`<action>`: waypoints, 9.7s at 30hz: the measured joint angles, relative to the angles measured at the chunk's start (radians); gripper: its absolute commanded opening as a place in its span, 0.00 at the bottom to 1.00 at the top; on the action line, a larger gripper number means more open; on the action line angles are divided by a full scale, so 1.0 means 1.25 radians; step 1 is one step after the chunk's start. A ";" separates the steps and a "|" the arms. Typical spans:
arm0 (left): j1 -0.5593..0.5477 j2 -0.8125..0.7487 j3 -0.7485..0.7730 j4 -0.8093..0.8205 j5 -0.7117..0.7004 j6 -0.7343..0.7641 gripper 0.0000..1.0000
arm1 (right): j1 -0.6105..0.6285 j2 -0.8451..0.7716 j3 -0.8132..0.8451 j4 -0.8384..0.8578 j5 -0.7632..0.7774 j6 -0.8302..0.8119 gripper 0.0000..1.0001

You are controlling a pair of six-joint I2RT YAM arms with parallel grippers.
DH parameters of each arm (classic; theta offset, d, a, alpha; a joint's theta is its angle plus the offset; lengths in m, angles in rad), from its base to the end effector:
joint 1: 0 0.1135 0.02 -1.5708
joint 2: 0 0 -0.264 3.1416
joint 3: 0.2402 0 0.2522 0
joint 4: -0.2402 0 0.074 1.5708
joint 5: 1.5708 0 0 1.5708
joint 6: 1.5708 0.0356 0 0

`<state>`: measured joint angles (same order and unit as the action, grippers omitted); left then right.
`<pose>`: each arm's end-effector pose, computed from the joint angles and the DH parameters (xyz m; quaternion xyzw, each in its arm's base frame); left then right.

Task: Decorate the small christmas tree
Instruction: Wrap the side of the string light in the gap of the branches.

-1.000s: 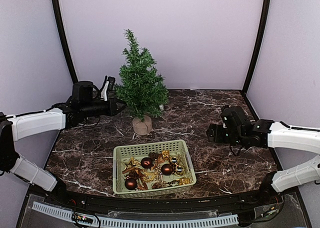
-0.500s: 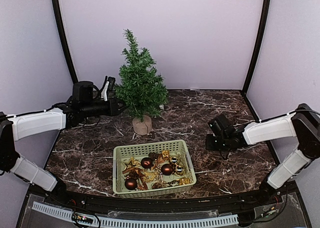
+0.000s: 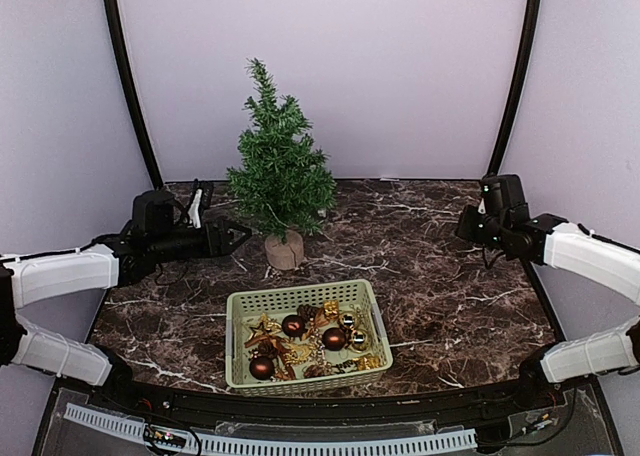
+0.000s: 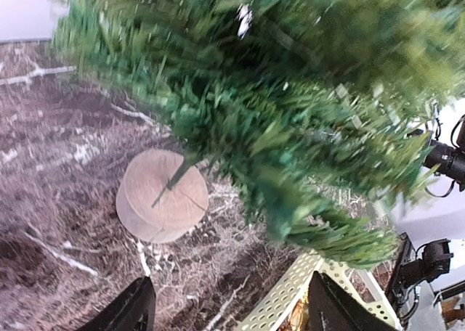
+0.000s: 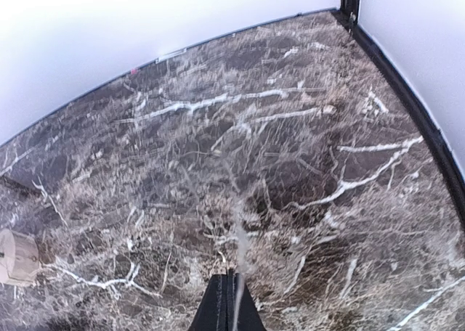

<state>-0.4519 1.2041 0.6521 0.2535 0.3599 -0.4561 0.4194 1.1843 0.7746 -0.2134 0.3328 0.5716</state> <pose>0.2356 -0.1283 0.2510 0.1047 0.7916 -0.3857 0.4622 0.2390 0.0938 0.2527 0.1421 0.8692 0.0843 0.4660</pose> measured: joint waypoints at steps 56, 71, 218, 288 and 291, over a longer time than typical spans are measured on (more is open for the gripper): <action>-0.382 0.261 0.007 0.490 -0.295 -0.189 0.61 | -0.029 -0.400 0.226 -0.198 -0.029 -0.020 0.00; -0.431 0.165 -0.049 0.531 -0.418 -0.187 0.45 | -0.029 -0.406 0.224 -0.204 -0.021 -0.013 0.00; -0.303 0.056 0.077 0.269 -0.207 -0.273 0.00 | 0.423 0.514 0.178 0.705 -0.392 -0.219 0.00; -0.017 0.056 0.016 0.124 -0.023 -0.258 0.00 | 0.368 0.337 0.383 0.002 -0.141 -0.235 0.00; 0.001 0.057 0.016 0.124 -0.004 -0.242 0.00 | 0.386 0.367 0.393 -0.010 -0.148 -0.240 0.00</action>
<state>-0.4507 1.2751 0.6716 0.4080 0.3546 -0.7586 0.9016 1.6432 1.2655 -0.2260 0.1478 0.2710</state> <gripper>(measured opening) 0.009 0.005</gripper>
